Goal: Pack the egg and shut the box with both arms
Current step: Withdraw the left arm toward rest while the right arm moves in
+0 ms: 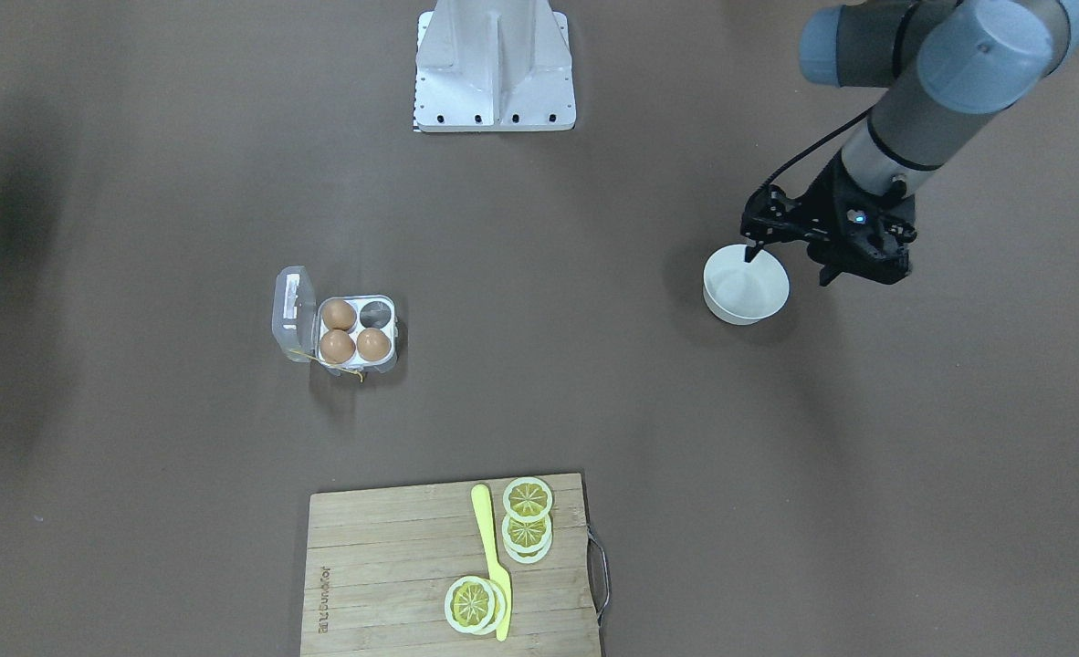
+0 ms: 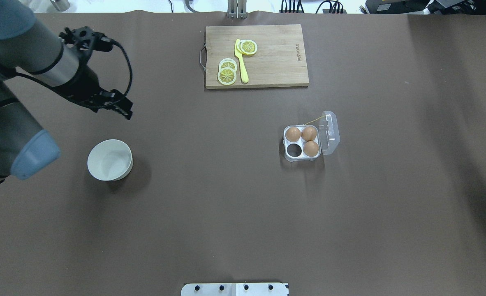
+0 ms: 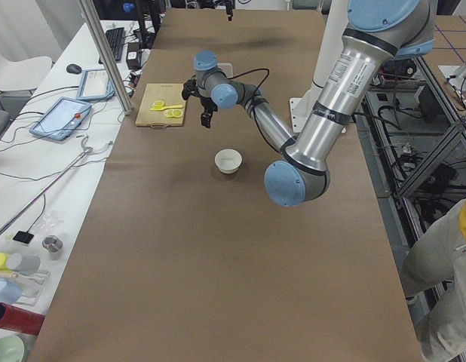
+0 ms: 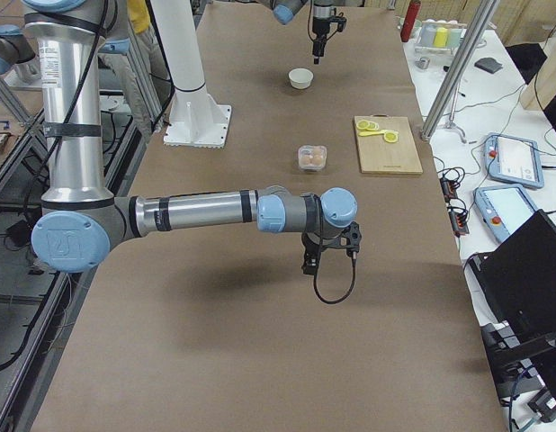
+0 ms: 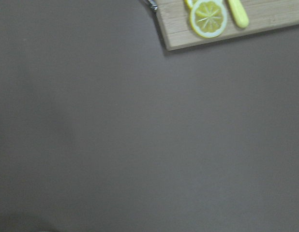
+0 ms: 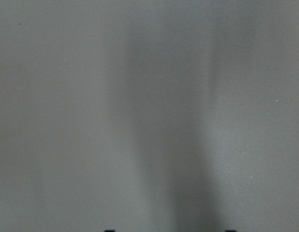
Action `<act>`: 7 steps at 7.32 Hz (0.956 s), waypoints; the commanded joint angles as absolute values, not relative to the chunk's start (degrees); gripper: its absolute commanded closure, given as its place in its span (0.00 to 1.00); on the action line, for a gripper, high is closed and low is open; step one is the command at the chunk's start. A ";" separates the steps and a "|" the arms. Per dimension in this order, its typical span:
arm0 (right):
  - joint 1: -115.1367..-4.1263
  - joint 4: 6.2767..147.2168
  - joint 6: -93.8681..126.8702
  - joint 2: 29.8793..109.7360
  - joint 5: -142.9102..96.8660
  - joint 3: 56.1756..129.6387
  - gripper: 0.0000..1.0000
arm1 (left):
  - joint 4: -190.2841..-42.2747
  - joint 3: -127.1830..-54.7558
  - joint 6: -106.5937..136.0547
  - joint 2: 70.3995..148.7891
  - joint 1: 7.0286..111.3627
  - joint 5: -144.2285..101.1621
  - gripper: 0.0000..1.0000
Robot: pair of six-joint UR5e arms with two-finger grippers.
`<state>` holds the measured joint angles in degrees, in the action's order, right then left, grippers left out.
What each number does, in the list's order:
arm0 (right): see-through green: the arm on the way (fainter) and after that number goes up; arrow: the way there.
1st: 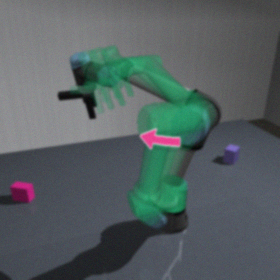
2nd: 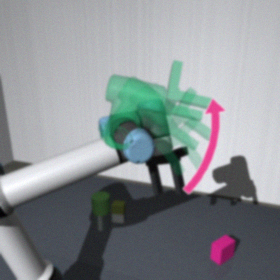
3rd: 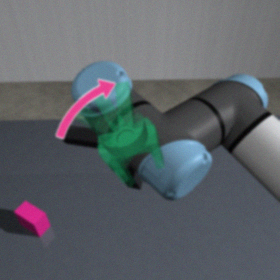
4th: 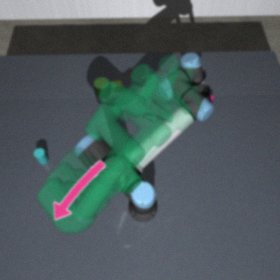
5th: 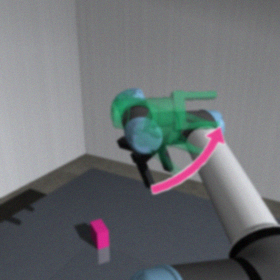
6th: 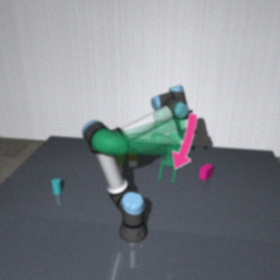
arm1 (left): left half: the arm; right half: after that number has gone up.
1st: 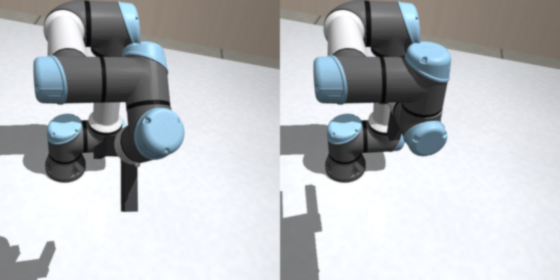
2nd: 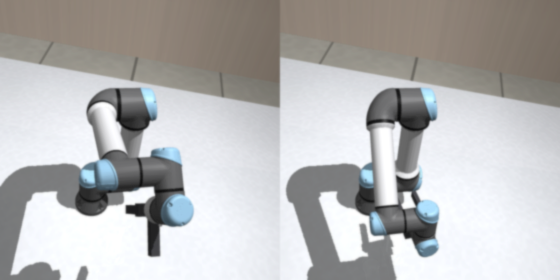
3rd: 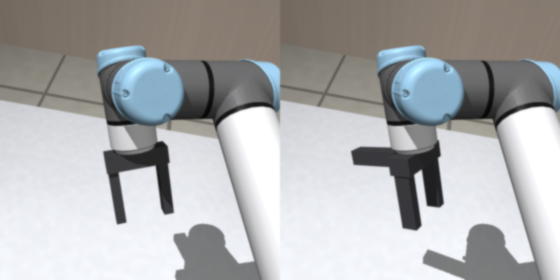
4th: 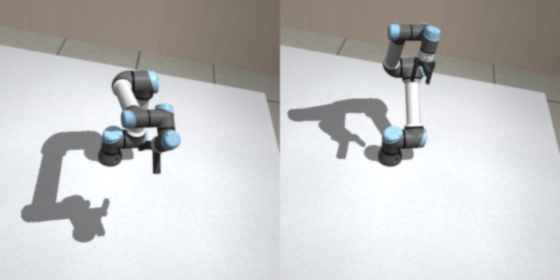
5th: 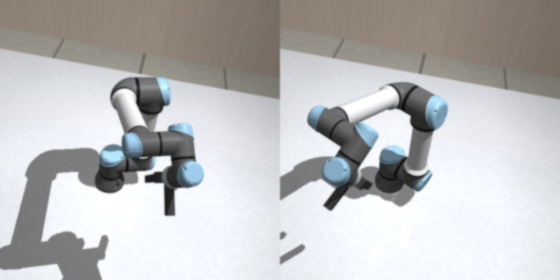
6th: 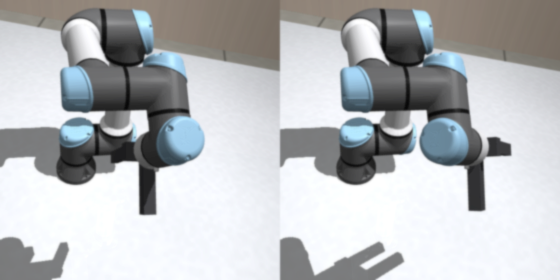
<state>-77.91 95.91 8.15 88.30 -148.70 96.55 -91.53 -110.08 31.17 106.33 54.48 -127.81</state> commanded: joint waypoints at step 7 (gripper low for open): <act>-57.85 95.98 23.71 67.97 -153.81 92.66 0.99 | -96.93 -105.48 1.69 86.68 68.55 -128.06 0.03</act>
<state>-59.71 95.99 21.08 71.54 -153.62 94.64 -94.97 -106.98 4.04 88.53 67.51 -128.06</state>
